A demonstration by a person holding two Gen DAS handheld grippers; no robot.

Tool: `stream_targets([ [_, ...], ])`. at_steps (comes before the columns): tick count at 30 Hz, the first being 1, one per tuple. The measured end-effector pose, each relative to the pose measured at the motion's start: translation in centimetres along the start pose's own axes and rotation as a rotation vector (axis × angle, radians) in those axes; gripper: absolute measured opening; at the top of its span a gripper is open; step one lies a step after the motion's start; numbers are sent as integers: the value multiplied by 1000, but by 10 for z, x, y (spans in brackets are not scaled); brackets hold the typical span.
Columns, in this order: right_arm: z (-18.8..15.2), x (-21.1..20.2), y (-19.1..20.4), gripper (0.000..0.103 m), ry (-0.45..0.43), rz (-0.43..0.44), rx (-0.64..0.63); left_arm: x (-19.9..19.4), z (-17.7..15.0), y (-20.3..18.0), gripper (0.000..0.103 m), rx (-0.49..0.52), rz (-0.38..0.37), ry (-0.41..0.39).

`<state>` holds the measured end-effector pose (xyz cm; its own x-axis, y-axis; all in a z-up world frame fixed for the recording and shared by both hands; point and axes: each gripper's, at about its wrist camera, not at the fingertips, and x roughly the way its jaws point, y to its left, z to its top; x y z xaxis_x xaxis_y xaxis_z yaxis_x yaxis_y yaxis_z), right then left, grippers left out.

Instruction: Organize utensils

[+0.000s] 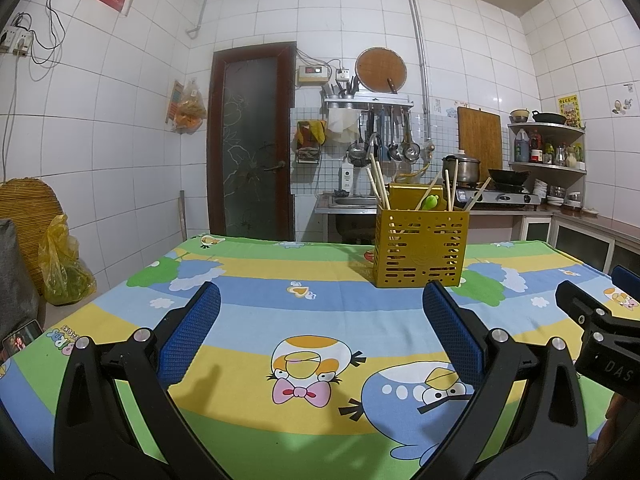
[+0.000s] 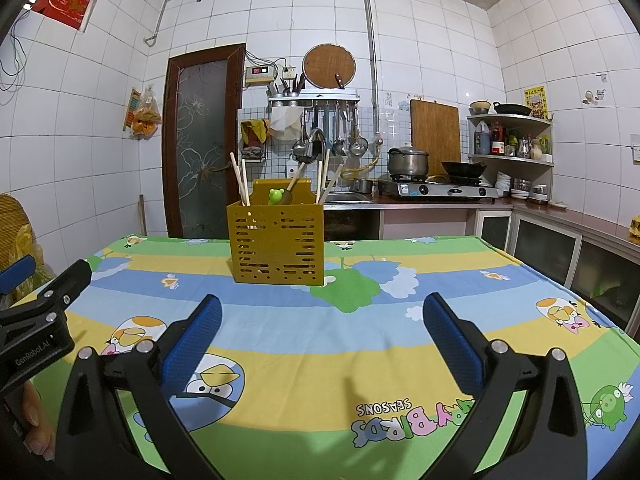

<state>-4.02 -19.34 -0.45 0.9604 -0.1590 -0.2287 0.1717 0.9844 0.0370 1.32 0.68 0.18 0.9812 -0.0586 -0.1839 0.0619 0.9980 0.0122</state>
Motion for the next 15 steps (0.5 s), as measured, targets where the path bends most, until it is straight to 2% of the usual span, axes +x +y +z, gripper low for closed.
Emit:
stream_targets([
  [15,0,-1,0,98,0,-1,-2,-1,0,1,98,-1,3,-2],
])
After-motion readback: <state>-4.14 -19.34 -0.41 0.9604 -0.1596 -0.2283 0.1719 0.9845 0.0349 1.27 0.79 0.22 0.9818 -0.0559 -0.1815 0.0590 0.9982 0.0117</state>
